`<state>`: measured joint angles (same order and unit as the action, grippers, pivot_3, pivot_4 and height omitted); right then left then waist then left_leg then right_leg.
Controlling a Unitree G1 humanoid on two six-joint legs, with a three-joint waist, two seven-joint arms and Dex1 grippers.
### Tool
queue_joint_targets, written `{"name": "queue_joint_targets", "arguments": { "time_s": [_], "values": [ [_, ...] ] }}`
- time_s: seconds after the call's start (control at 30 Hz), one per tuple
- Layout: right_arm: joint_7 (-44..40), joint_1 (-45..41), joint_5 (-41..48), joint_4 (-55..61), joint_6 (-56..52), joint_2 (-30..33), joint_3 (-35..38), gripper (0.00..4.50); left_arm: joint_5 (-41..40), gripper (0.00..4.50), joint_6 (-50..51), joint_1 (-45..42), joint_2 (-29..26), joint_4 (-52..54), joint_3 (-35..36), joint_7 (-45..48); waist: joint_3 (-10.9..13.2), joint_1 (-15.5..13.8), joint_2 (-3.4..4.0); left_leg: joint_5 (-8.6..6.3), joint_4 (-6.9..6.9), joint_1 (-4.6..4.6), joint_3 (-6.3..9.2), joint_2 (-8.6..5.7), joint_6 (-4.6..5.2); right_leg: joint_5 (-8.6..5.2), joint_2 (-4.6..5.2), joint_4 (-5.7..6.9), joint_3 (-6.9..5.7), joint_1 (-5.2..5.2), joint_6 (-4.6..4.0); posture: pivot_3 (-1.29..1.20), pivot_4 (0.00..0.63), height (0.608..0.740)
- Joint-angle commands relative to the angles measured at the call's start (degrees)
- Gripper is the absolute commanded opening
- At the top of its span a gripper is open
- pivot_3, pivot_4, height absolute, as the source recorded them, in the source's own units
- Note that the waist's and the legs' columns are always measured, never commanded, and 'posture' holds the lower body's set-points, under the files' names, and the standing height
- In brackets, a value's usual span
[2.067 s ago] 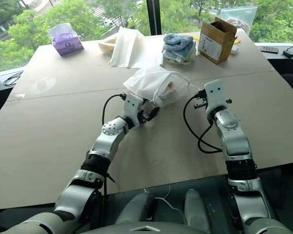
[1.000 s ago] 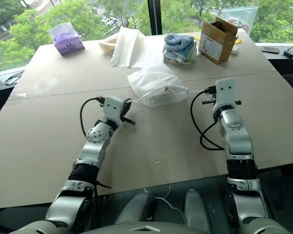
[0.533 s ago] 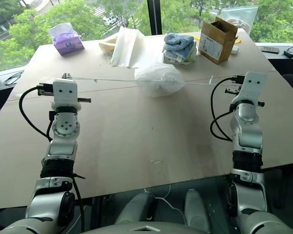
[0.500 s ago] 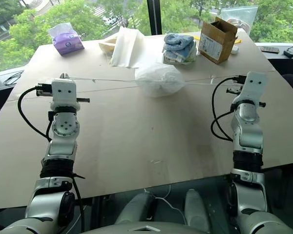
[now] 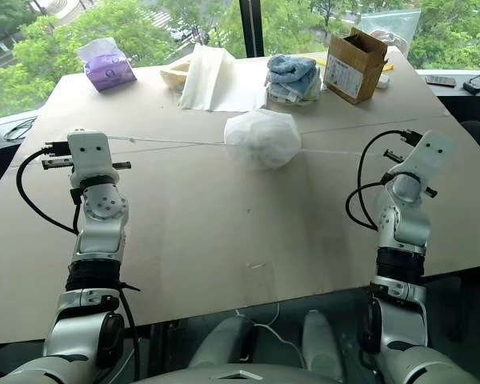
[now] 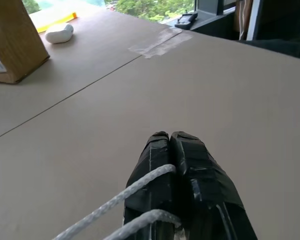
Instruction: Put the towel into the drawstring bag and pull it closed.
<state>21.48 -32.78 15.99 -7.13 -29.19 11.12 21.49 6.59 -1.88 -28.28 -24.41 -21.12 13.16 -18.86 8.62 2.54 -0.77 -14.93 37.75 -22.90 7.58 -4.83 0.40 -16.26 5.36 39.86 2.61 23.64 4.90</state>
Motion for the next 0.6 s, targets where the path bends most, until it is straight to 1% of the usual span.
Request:
{"name": "queue_joint_targets", "arguments": {
  "time_s": [0.03, 0.07, 0.1, 0.13, 0.17, 0.2, 0.23, 0.27, 0.3, 0.33, 0.37, 0.4, 0.43, 0.47, 0.5, 0.6],
  "values": [
    [-17.18, 1.25, 4.96, 3.42, -2.61, 4.36, -4.44, 0.3, -11.27, 0.01, -3.17, -0.39, 0.55, -0.8, -0.09, 19.16, 0.0, 0.01, 0.0, 0.0, 0.0, 0.0, -0.02, 0.0, 0.0, 0.0, 0.0, -0.01, 0.0, 0.0, 0.0, 0.0, 0.15, 0.74],
    [-22.25, 2.83, 4.7, 5.69, -3.29, 5.96, -8.46, 0.62, -13.43, 0.0, -2.99, 0.32, 1.1, 0.36, -2.67, 25.82, 0.0, -0.02, 0.0, 0.0, 0.0, 0.0, 0.0, 0.0, 0.01, 0.0, -0.01, -0.03, -0.01, 0.0, 0.0, 0.0, 0.15, 0.74],
    [-28.41, 4.9, 5.79, 8.64, -4.4, 7.64, -12.3, 0.76, -16.67, 0.0, -1.63, 1.32, 1.91, 2.24, -4.78, 32.96, 0.0, -0.06, 0.0, -0.01, -0.01, -0.01, 0.01, 0.0, 0.01, 0.0, -0.01, -0.03, -0.03, -0.01, 0.0, 0.0, 0.15, 0.74],
    [-34.26, 7.17, 8.01, 12.07, -6.4, 9.27, -15.4, 1.29, -19.02, 0.31, -0.05, 2.61, 2.02, 4.37, -7.09, 39.39, 0.0, 0.01, 0.01, -0.01, -0.02, -0.02, 0.02, 0.0, 0.01, 0.0, 0.0, -0.05, -0.04, -0.01, 0.0, 0.0, 0.15, 0.74],
    [-38.31, 9.26, 9.9, 14.74, -8.16, 10.78, -17.1, 1.87, -20.15, 0.65, 0.98, 3.88, 1.48, 6.2, -8.88, 44.07, 0.0, 0.04, 0.0, -0.01, -0.04, -0.04, 0.03, 0.0, 0.02, 0.0, 0.0, -0.07, -0.05, -0.01, 0.0, 0.0, 0.15, 0.74],
    [-41.29, 10.99, 11.0, 16.75, -9.46, 12.29, -18.28, 2.07, -20.98, 0.82, 2.17, 4.88, 0.89, 7.61, -10.02, 47.47, 0.0, 0.15, 0.0, -0.02, -0.06, -0.05, 0.03, 0.01, 0.03, 0.0, 0.0, -0.1, -0.04, -0.01, 0.0, 0.0, 0.15, 0.74],
    [-44.01, 12.83, 10.89, 18.5, -9.63, 14.28, -19.55, 2.45, -21.77, 1.15, 3.85, 5.85, 0.16, 8.95, -10.92, 50.19, 0.0, 0.32, 0.0, -0.02, -0.08, -0.04, 0.05, 0.01, 0.03, 0.0, 0.0, -0.12, -0.05, -0.02, 0.0, 0.0, 0.15, 0.74],
    [-46.86, 15.11, 9.46, 19.82, -8.39, 17.19, -20.84, 3.1, -21.59, 1.8, 5.22, 7.04, -1.03, 9.9, -11.84, 52.23, 0.0, 0.39, 0.0, -0.02, -0.11, -0.06, 0.05, 0.02, 0.04, 0.0, 0.0, -0.16, -0.05, -0.01, 0.0, 0.0, 0.15, 0.74],
    [-49.27, 17.31, 7.95, 20.89, -7.14, 20.04, -21.89, 3.44, -20.34, 2.14, 5.81, 8.09, -2.27, 10.26, -12.67, 53.16, 0.0, 0.38, 0.0, -0.02, -0.11, -0.06, 0.06, 0.02, 0.04, 0.0, 0.0, -0.16, -0.05, -0.01, 0.0, 0.0, 0.15, 0.74],
    [-52.89, 19.99, 8.76, 22.34, -7.52, 23.06, -21.82, 3.92, -17.94, 2.58, 5.73, 9.31, -3.84, 10.23, -13.32, 53.07, 0.01, 0.34, 0.0, -0.03, -0.1, -0.05, 0.06, 0.02, 0.04, 0.0, 0.0, -0.17, -0.05, -0.02, 0.0, 0.0, 0.15, 0.74],
    [-56.77, 22.67, 9.95, 23.96, -7.51, 26.07, -21.56, 4.07, -16.94, 2.73, 5.41, 10.7, -5.44, 10.59, -13.63, 54.23, 0.01, 0.33, 0.0, -0.03, -0.11, -0.02, 0.05, 0.02, 0.04, 0.0, 0.0, -0.18, -0.04, -0.02, 0.0, 0.0, 0.15, 0.74],
    [-60.45, 25.45, 11.0, 25.28, -6.33, 28.61, -20.7, 4.5, -17.46, 3.38, 5.52, 12.48, -7.04, 11.73, -13.45, 56.51, 0.01, 0.28, 0.01, -0.03, -0.11, -0.01, 0.04, 0.02, 0.05, 0.0, -0.01, -0.17, -0.03, -0.02, 0.0, 0.0, 0.15, 0.74],
    [-62.51, 27.58, 11.73, 25.44, -4.76, 30.01, -19.24, 4.5, -18.64, 3.66, 6.31, 14.11, -8.52, 13.04, -13.08, 58.85, 0.0, 0.26, 0.0, -0.03, -0.17, 0.04, 0.02, 0.04, 0.05, -0.01, -0.02, -0.18, -0.01, -0.03, 0.0, 0.0, 0.15, 0.74],
    [-63.53, 29.22, 11.87, 24.94, -3.06, 30.77, -17.58, 4.5, -19.67, 4.13, 7.15, 15.52, -9.88, 14.16, -12.59, 60.63, -0.01, 0.12, -0.03, -0.04, -0.23, 0.14, 0.03, 0.1, 0.07, -0.01, -0.05, -0.21, -0.01, -0.12, 0.0, 0.0, 0.15, 0.74],
    [-64.9, 30.96, 10.93, 23.96, -1.03, 32.19, -16.49, 4.5, -20.22, 4.48, 7.33, 16.91, -11.27, 14.93, -11.73, 61.94, 0.0, -0.04, -0.01, -0.1, -0.22, 0.2, 0.09, 0.13, 0.16, -0.01, -0.08, -0.26, -0.08, -0.22, -0.01, 0.0, 0.15, 0.74],
    [-70.51, 36.53, 8.46, 20.91, 5.69, 36.06, -13.45, 4.5, -23.59, 4.48, 8.96, 21.54, -15.18, 17.63, -8.19, 66.48, 0.0, -0.29, 0.01, -0.18, -0.22, 0.36, 0.07, 0.12, 0.3, -0.01, -0.03, -0.32, -0.08, -0.39, 0.0, 0.0, 0.15, 0.74]
  ]
}}
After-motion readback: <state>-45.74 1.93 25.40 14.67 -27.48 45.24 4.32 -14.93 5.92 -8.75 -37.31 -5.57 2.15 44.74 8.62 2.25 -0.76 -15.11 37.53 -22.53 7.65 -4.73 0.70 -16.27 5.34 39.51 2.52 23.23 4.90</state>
